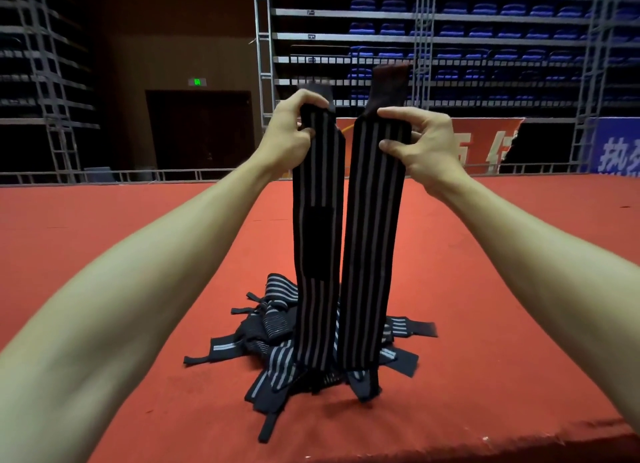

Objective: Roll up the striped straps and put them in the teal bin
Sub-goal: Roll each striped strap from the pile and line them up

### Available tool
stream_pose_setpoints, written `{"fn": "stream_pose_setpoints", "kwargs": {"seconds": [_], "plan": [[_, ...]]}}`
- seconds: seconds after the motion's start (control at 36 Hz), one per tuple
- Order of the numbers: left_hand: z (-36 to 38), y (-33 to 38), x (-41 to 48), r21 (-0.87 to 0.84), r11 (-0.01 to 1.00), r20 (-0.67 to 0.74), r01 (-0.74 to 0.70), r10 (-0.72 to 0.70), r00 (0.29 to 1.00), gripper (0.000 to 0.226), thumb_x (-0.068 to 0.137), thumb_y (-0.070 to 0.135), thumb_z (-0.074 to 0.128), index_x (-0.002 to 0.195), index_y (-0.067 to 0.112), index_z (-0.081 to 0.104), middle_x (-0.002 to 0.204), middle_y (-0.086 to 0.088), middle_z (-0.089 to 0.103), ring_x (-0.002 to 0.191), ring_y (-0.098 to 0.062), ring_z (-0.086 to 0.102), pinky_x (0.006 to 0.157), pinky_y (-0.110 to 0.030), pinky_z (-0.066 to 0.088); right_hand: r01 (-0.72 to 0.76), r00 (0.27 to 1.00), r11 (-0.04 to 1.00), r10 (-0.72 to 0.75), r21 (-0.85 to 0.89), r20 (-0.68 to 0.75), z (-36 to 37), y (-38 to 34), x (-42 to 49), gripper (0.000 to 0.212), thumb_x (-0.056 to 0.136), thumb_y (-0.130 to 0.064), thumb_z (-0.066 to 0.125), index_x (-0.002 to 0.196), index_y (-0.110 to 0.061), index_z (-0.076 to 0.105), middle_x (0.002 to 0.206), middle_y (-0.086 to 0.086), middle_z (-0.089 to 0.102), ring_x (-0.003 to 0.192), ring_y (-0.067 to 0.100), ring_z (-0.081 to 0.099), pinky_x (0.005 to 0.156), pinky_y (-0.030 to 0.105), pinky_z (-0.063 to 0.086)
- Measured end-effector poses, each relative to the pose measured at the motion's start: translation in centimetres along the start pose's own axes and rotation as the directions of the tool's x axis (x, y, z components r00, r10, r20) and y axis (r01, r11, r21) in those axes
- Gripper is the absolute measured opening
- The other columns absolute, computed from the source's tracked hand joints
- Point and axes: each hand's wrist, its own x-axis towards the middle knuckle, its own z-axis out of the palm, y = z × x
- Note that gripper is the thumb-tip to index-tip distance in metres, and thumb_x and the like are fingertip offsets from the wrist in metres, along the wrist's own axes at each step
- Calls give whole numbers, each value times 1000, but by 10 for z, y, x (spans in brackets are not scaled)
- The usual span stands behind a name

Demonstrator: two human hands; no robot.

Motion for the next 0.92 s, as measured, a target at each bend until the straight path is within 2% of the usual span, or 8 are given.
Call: {"fn": "stream_pose_setpoints", "kwargs": {"seconds": [0.14,0.28,0.36,0.42,0.56,0.64,0.78,0.92], "plan": [[9,4,-6,-154,985,-40,80,-87,995,36,64,-1,49,90,22,56,92,-17,61,87,-41,66,69,-49,54,20,999,999,-21,38,26,9,0,-5,49,80,11,73,117,-20,69,111,-4,69,99,4,69,88,19,54],[12,6,-6,-253,961,-93,115,-142,985,22,76,-5,41,85,15,45,74,-2,48,56,-6,55,56,-21,45,13,999,998,-15,57,30,14,2,-8,48,79,11,74,115,-20,70,109,-3,70,98,8,70,87,22,56],[10,-3,-7,-168,981,-61,98,-109,992,25,85,19,63,89,19,39,83,0,41,70,-7,44,67,-19,39,18,1000,999,-19,50,22,15,1,-9,47,78,10,75,116,-18,71,111,-3,70,100,9,70,87,21,56],[8,-9,-10,-127,988,9,92,-92,996,37,86,17,72,95,18,35,87,-1,37,72,-7,38,68,-15,38,21,999,998,-22,51,23,15,0,-10,47,78,10,75,116,-18,71,111,-2,70,100,7,69,85,19,55],[11,-6,-11,-165,974,38,155,-151,988,25,82,1,49,93,18,35,89,-4,41,64,-5,45,62,-17,41,-3,1000,999,2,52,21,14,2,-11,47,79,10,74,115,-20,71,108,-5,70,97,8,69,83,18,54],[11,-10,-14,-151,969,42,197,-192,980,25,91,-2,36,94,23,37,96,-12,45,79,-17,51,74,-29,43,-14,1000,999,13,53,24,13,1,-12,47,80,11,73,118,-17,70,107,-5,70,93,2,69,81,17,55],[7,-14,-21,-104,970,74,219,-212,974,33,89,-4,31,100,26,41,102,-15,45,79,-25,36,63,-35,33,-26,999,999,25,47,31,13,0,-15,46,81,10,73,119,-15,70,105,-12,69,91,-4,68,83,17,56],[7,-14,-28,-134,967,156,219,-198,968,33,98,-8,37,113,21,41,119,-16,48,92,-25,56,77,-44,46,-21,999,999,20,43,29,16,4,-16,46,81,9,74,119,-16,71,113,-3,71,102,11,70,90,30,58]]}}
